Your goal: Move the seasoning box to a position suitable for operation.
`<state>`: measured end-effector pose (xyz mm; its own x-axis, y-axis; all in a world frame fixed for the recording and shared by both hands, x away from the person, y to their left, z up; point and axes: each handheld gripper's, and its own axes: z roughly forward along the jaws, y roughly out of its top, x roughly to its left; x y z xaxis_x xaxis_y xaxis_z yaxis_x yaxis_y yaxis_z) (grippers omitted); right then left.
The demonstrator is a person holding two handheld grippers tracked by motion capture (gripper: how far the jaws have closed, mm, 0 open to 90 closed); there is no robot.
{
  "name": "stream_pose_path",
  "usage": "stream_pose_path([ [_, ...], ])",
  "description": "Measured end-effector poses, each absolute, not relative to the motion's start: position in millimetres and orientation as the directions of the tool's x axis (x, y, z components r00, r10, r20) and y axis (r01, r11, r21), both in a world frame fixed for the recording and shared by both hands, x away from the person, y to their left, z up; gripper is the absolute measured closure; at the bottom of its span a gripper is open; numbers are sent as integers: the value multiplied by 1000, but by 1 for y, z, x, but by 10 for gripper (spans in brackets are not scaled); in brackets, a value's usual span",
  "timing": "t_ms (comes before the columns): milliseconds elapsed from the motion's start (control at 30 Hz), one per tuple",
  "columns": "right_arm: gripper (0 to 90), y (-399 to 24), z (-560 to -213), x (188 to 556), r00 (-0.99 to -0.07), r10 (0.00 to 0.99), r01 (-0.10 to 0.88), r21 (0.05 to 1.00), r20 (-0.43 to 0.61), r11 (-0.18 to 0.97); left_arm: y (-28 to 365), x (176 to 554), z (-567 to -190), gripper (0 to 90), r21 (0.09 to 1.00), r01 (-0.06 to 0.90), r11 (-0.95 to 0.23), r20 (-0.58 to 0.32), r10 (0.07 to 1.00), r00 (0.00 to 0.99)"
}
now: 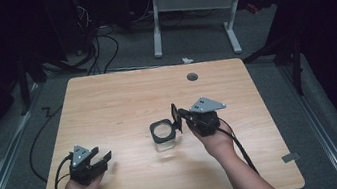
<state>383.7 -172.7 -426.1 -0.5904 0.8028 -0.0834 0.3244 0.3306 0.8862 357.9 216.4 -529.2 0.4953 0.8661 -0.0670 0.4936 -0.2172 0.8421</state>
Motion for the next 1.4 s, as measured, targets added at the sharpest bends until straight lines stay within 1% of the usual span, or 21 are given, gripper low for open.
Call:
stream_pose_path([
  [367, 900, -158, -431, 383, -618, 782, 326, 876, -88, 356, 217, 358, -529, 442, 843, 493, -215, -69, 867, 494],
  [667, 900, -146, -441, 384, -640, 765, 333, 873, -67, 356, 217, 358, -529, 442, 844, 494, -211, -71, 868, 492],
  [933, 900, -131, -454, 384, -671, 739, 343, 857, -65, 386, 217, 358, -529, 443, 845, 490, -214, -66, 867, 494],
  [1200, 900, -125, -464, 382, -680, 731, 354, 842, -67, 406, 217, 358, -529, 443, 845, 490, -214, -66, 867, 494],
  [1400, 900, -127, -463, 382, -681, 729, 349, 844, -70, 407, 217, 358, -529, 444, 843, 493, -215, -69, 866, 496],
])
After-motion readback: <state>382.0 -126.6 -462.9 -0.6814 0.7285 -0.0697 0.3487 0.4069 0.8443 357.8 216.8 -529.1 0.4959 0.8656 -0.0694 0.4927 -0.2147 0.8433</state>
